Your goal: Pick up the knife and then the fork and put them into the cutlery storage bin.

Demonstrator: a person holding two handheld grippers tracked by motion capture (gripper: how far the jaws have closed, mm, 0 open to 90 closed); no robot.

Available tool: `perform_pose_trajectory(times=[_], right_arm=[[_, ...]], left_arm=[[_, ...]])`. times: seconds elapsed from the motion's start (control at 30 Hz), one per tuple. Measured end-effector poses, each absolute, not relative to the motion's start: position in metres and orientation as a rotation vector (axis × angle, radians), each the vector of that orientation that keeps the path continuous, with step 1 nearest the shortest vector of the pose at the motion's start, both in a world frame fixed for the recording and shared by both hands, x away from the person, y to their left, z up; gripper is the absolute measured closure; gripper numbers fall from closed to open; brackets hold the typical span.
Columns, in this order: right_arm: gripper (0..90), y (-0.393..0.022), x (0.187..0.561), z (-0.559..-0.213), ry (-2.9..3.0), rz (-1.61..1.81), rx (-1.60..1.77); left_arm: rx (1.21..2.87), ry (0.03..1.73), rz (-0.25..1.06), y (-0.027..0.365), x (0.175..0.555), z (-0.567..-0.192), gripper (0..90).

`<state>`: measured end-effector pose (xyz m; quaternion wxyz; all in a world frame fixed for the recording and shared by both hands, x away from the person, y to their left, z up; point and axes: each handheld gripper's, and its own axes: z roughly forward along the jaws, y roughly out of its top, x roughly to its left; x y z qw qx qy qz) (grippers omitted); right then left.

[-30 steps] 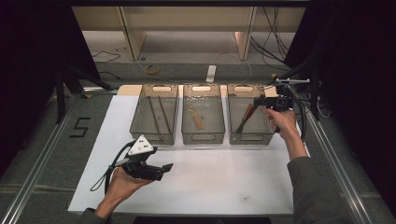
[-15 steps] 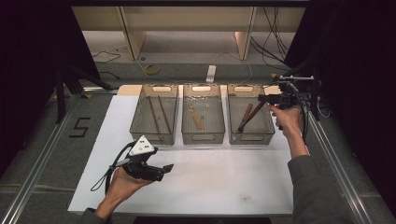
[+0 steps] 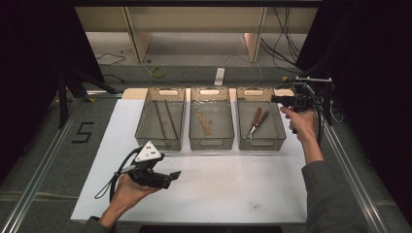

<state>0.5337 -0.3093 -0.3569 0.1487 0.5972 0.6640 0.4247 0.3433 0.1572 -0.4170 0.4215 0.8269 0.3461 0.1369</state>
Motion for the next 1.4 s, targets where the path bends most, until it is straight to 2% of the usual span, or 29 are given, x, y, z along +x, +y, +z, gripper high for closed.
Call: perform_pose_trajectory(times=[0.33,0.57,0.87,1.4], right_arm=[[47.1,-0.304,0.529,-0.356,1.952,1.259,1.693],[42.6,-0.290,0.512,-0.352,1.995,1.324,1.590],[33.1,-0.275,0.476,-0.349,2.032,1.400,1.477],[30.4,-0.252,0.401,-0.368,2.078,1.501,1.254]], left_arm=[[2.064,0.869,0.344,0.158,0.343,-0.416,15.9],[2.038,0.873,0.338,0.160,0.343,-0.415,15.9],[1.984,0.877,0.324,0.164,0.343,-0.412,15.8],[1.935,0.869,0.305,0.168,0.343,-0.410,15.8]])
